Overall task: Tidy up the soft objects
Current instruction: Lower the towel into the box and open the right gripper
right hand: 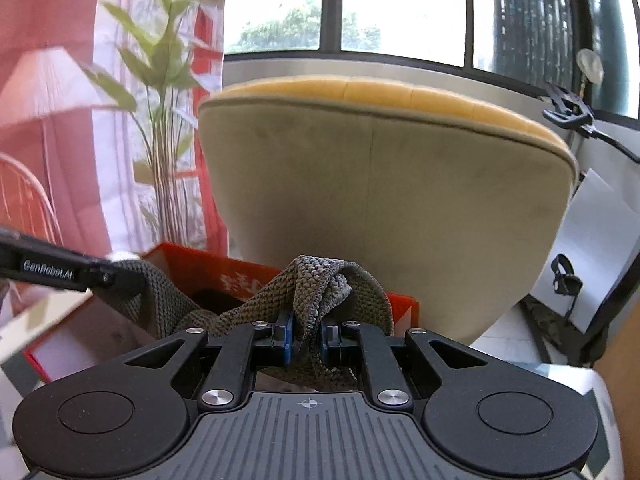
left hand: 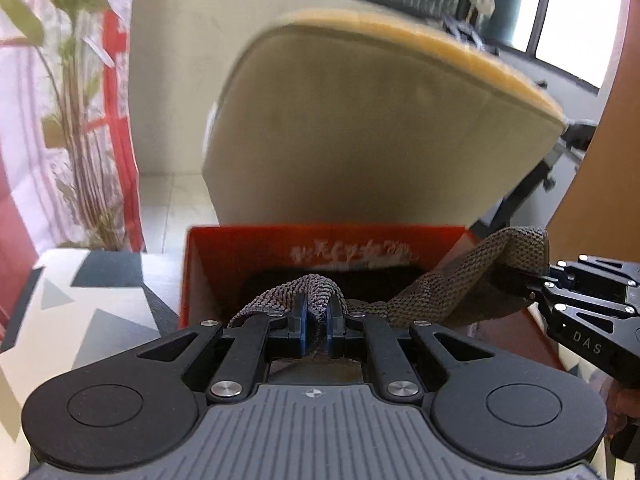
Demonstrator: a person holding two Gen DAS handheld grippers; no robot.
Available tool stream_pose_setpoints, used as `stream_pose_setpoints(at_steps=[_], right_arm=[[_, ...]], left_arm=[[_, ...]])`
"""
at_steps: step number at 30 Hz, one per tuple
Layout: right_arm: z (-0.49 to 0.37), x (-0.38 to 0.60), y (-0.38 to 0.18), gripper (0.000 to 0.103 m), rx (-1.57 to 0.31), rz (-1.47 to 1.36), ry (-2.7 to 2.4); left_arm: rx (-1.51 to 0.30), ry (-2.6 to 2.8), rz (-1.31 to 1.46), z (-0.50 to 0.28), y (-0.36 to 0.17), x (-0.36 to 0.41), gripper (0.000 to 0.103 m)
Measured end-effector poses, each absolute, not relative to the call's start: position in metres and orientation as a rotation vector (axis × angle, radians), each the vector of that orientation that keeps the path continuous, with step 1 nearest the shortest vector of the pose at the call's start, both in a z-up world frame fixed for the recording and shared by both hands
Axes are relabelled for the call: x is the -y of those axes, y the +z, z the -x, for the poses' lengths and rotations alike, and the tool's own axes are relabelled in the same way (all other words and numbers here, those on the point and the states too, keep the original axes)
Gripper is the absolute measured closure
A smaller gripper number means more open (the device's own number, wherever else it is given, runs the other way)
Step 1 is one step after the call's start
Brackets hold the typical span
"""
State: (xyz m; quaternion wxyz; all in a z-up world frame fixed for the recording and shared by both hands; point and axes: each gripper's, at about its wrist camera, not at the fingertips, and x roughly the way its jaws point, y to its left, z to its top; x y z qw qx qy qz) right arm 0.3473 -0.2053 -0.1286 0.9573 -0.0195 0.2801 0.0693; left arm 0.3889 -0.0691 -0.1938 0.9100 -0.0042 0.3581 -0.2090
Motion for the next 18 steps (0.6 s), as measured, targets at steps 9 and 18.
stream_pose_setpoints(at_steps=[9,18], right_arm=[[-0.369,0.19,-0.16,0.092,-0.673,0.109,0.168],[-0.368,0.175,-0.181,0.092,-0.75,0.134,0.212]], left_arm=[[-0.871,-0.457,-0.025,-0.409,-0.225,0.075,0.093],[-0.88,-0.455,-0.045,-0.411,-0.228,0.071,0.093]])
